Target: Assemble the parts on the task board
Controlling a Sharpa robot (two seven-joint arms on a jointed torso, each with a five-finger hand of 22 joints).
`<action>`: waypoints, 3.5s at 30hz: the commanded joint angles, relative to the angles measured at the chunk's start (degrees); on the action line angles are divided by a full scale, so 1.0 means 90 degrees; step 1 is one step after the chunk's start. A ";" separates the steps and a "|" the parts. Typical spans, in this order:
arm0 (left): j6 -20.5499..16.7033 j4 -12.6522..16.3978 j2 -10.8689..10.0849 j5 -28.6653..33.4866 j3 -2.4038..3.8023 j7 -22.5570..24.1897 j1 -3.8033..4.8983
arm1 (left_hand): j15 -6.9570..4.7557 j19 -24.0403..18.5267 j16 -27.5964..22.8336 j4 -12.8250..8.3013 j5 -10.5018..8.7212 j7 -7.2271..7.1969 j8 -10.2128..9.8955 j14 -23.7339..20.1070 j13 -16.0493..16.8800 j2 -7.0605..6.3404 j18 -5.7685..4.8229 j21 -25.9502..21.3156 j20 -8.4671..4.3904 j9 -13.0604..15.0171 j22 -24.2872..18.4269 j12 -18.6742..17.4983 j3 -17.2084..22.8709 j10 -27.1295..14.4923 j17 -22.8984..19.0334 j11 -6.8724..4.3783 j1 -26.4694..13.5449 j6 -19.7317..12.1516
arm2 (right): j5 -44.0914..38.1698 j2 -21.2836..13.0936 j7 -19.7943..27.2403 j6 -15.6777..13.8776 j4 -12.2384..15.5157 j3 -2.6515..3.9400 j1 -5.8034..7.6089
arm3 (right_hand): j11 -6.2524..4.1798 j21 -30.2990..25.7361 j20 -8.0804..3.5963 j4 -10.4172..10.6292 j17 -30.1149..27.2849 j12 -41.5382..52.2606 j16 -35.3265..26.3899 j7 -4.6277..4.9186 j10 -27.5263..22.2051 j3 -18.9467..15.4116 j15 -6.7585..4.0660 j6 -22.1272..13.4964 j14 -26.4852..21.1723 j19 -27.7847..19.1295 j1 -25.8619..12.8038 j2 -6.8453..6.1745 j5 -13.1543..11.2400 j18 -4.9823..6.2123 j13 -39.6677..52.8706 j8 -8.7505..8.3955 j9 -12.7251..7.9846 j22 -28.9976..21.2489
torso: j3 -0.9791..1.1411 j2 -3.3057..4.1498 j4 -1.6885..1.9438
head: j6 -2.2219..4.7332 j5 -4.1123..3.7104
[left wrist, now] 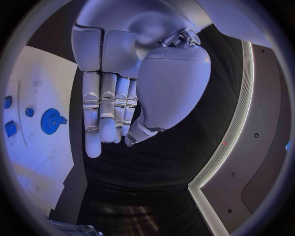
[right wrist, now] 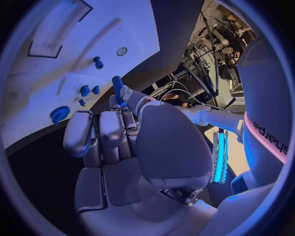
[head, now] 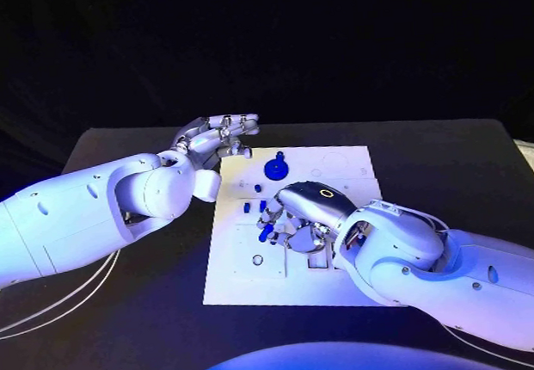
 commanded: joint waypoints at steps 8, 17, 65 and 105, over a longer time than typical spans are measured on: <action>0.0130 0.0014 0.0023 -0.0021 0.0004 0.0035 0.0000 | -0.0008 -0.0029 -0.0007 -0.0039 0.0025 0.0029 0.0041 -0.0034 0.0007 0.0036 0.0064 -0.0043 -0.0006 -0.0006 -0.0006 0.0015 -0.0001 -0.0039 -0.0006 -0.0007 0.0041 -0.0005 | 0.0014 0.0360 0.0306 0.0281 -0.0288 -0.0083 -0.0170 | -0.0119 0.0030 0.0030 -0.0007 -0.0008 -0.0016 0.0028 0.0049 0.0153 0.0068 0.0013 -0.0018 0.0111 -0.0015 -0.0015 0.0059 0.0065 -0.0065 0.0012 -0.0046 -0.0009 -0.0013 | 0.0009 0.0008 -0.0003 | -0.0069 0.0109; 0.0134 0.0015 0.0027 -0.0021 0.0004 0.0031 0.0000 | -0.0008 -0.0029 -0.0007 -0.0039 0.0025 0.0029 0.0041 -0.0034 0.0007 0.0036 0.0064 -0.0043 -0.0006 -0.0006 -0.0006 0.0015 -0.0001 -0.0039 -0.0006 -0.0007 0.0041 -0.0005 | -0.0008 0.0468 0.0266 0.0470 -0.0509 -0.0156 -0.0188 | -0.0114 0.0021 0.0034 -0.0012 -0.0016 -0.0028 0.0024 0.0055 0.0151 0.0079 0.0018 -0.0022 0.0108 -0.0028 -0.0034 0.0057 0.0078 -0.0061 0.0013 -0.0051 -0.0010 -0.0029 | 0.0013 0.0009 -0.0012 | -0.0113 0.0148; 0.0170 -0.0016 0.0035 -0.0021 0.0004 -0.0003 -0.0002 | -0.0007 -0.0031 -0.0005 -0.0051 0.0024 0.0031 0.0045 -0.0043 0.0015 0.0043 0.0065 -0.0046 -0.0005 -0.0009 -0.0009 0.0039 -0.0013 -0.0055 -0.0022 -0.0006 0.0038 -0.0007 | -0.0715 0.0596 0.0139 0.0142 -0.0619 -0.0359 -0.0229 | 0.0207 -0.0693 0.0279 0.0003 -0.1042 -0.0204 -0.0788 0.0257 -0.1524 -0.0683 0.0277 -0.1264 -0.0154 -0.0563 -0.0526 -0.0257 0.0171 0.0132 -0.0005 -0.0128 -0.0103 -0.0983 | 0.0014 -0.0010 -0.0015 | -0.0147 0.0139; 0.0234 0.0004 -0.0031 -0.0021 -0.0030 -0.0053 -0.0074 | -0.0004 -0.0034 -0.0009 -0.0048 0.0023 0.0033 0.0047 -0.0053 0.0018 0.0046 0.0064 -0.0049 -0.0003 -0.0010 -0.0011 0.0052 -0.0025 -0.0068 -0.0040 -0.0002 0.0022 -0.0009 | 0.0858 -0.2605 -0.1969 -0.0059 0.0937 0.0214 -0.0550 | -0.0476 0.1157 -0.0176 0.1818 0.2484 0.5918 0.1953 -0.0219 0.1195 -0.3618 -0.0240 -0.0703 0.0425 0.0835 -0.1347 0.0179 0.1366 -0.0415 0.6413 0.0668 0.0524 0.1685 | 0.0008 -0.0034 -0.0299 | 0.0110 -0.0387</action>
